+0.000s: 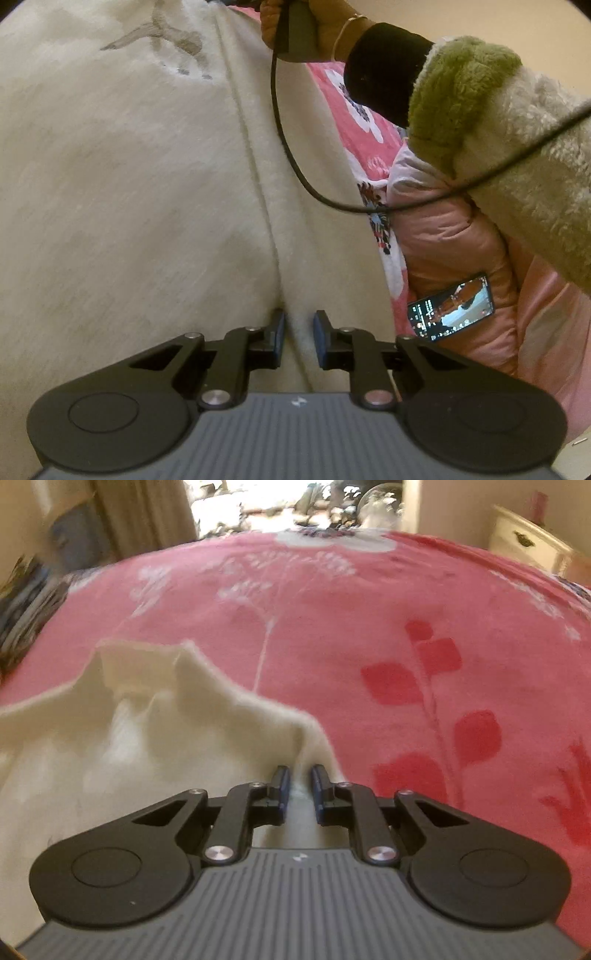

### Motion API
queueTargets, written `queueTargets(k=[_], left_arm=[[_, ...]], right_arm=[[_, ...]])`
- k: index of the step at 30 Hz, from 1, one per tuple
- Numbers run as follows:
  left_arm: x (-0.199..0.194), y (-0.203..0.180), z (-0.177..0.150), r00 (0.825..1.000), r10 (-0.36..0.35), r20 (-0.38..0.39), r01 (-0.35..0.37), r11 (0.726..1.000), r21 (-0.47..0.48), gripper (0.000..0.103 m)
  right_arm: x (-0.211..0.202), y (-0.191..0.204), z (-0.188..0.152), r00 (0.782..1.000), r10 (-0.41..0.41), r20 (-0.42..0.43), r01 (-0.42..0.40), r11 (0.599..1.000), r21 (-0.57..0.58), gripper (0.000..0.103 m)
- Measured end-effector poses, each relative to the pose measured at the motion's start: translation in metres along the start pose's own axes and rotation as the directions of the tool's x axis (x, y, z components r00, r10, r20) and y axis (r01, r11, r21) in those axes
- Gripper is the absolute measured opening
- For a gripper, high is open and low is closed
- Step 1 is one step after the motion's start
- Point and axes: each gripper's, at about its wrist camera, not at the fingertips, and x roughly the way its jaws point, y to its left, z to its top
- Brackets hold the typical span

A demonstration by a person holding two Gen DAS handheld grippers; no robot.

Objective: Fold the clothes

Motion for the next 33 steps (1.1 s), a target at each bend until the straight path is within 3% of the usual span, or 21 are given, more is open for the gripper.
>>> queueTargets(k=[3,8,11,13,15,18,21,24,25,27,31,33], left_arm=[[-0.005,0.002,-0.002,1.000,-0.007,0.012,0.007,1.000,-0.017,0.019],[-0.057,0.007,-0.010,0.994,0.004,0.106,-0.001,1.000,-0.031,0.034],[-0.115,0.020,-0.020,0.980,0.033,0.197,-0.017,0.997,-0.081,0.035],[-0.158,0.029,-0.028,0.959,0.083,0.271,-0.053,0.992,-0.117,0.036],[-0.202,0.041,-0.039,0.919,0.171,0.354,-0.116,0.978,-0.172,0.040],[-0.270,0.073,-0.063,0.820,0.320,0.474,-0.165,0.926,-0.340,0.047],[-0.322,0.112,-0.091,0.724,0.447,0.525,-0.126,0.834,-0.536,0.047],[-0.360,0.133,-0.116,0.635,0.558,0.535,-0.111,0.751,-0.651,0.047],[-0.370,0.136,-0.124,0.612,0.582,0.536,-0.106,0.732,-0.673,0.047],[-0.381,0.139,-0.136,0.580,0.617,0.531,-0.089,0.696,-0.712,0.047],[-0.399,0.141,-0.158,0.546,0.661,0.514,-0.057,0.642,-0.765,0.048],[-0.405,0.139,-0.166,0.527,0.675,0.517,-0.046,0.630,-0.776,0.048]], right_arm=[[-0.015,-0.002,0.003,1.000,0.008,0.011,-0.008,1.000,0.013,0.012],[-0.094,-0.009,0.010,0.985,0.087,0.152,-0.095,0.994,0.049,0.015],[-0.142,0.007,0.016,0.963,0.186,0.196,-0.193,0.981,0.016,0.017],[-0.168,0.030,0.017,0.941,0.277,0.196,-0.280,0.960,-0.016,0.018],[-0.187,0.068,0.013,0.906,0.388,0.169,-0.383,0.922,-0.066,0.019],[-0.203,0.140,-0.001,0.826,0.557,0.089,-0.543,0.828,-0.141,0.026],[-0.201,0.225,-0.026,0.703,0.710,-0.047,-0.706,0.688,-0.169,0.032],[-0.185,0.306,-0.062,0.576,0.795,-0.190,-0.818,0.563,-0.123,0.039],[-0.176,0.333,-0.076,0.552,0.802,-0.229,-0.833,0.542,-0.107,0.041],[-0.156,0.381,-0.102,0.529,0.800,-0.284,-0.844,0.531,-0.076,0.041],[-0.107,0.457,-0.139,0.535,0.769,-0.350,-0.826,0.563,-0.026,0.045],[-0.086,0.478,-0.148,0.548,0.755,-0.359,-0.807,0.591,0.010,0.045]])
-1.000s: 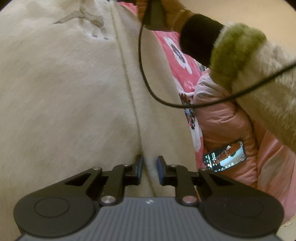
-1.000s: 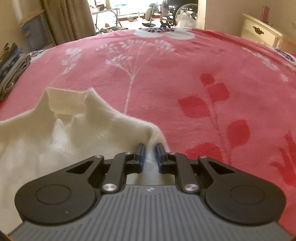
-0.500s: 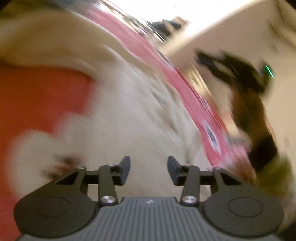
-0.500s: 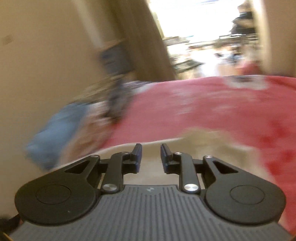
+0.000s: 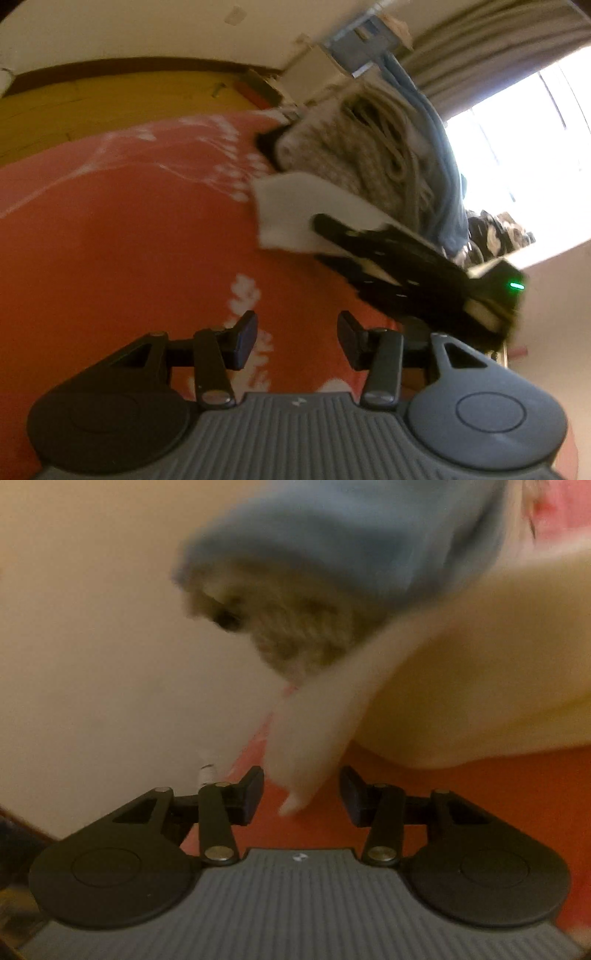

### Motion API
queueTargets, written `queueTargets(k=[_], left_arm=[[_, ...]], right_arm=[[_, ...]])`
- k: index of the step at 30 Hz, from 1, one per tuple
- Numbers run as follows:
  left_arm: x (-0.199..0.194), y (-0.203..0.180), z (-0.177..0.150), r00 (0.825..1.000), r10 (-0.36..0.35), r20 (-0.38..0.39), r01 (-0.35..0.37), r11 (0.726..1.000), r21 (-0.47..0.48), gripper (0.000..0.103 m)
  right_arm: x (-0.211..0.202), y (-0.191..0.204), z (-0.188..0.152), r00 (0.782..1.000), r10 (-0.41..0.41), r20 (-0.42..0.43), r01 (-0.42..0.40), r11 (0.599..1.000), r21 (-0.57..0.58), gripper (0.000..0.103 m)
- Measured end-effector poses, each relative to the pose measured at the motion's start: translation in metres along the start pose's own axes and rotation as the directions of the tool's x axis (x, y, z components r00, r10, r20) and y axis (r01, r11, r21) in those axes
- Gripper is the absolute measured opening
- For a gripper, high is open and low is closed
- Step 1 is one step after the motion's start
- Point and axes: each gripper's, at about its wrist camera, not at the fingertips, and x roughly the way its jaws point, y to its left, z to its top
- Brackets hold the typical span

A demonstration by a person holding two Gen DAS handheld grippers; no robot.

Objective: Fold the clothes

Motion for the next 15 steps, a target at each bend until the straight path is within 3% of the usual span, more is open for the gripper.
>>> queueTargets(k=[3,5,6,9,11,13,15], left_arm=[[-0.013,0.007,0.000,1.000,0.004,0.028,-0.003,1.000,-0.026,0.048],[-0.018,0.011,0.004,0.999,-0.004,0.032,0.005,0.999,-0.034,0.048],[-0.021,0.010,0.004,1.000,-0.017,0.024,0.018,0.999,-0.036,0.048],[-0.030,0.002,0.003,0.995,-0.098,-0.033,0.097,0.995,-0.035,0.048],[-0.039,-0.009,0.001,0.979,-0.177,-0.102,0.177,0.984,-0.015,0.048],[-0.048,-0.022,0.000,0.948,-0.253,-0.193,0.259,0.966,0.009,0.048],[-0.052,-0.038,-0.003,0.920,-0.275,-0.278,0.302,0.951,0.059,0.049]], right_arm=[[0.019,-0.004,-0.002,0.999,0.051,0.017,-0.052,0.997,0.055,0.042],[0.019,-0.002,-0.005,0.996,0.088,0.021,-0.090,0.993,0.077,0.015],[0.013,-0.001,-0.006,0.995,0.102,0.021,-0.104,0.991,0.082,0.009],[-0.026,0.005,-0.009,0.987,0.152,0.050,-0.155,0.984,0.082,0.006],[-0.067,0.011,-0.013,0.980,0.180,0.090,-0.185,0.981,0.052,0.006],[-0.118,0.014,-0.019,0.970,0.200,0.135,-0.205,0.978,0.026,0.006],[-0.173,0.009,-0.032,0.963,0.197,0.182,-0.207,0.978,0.038,0.006]])
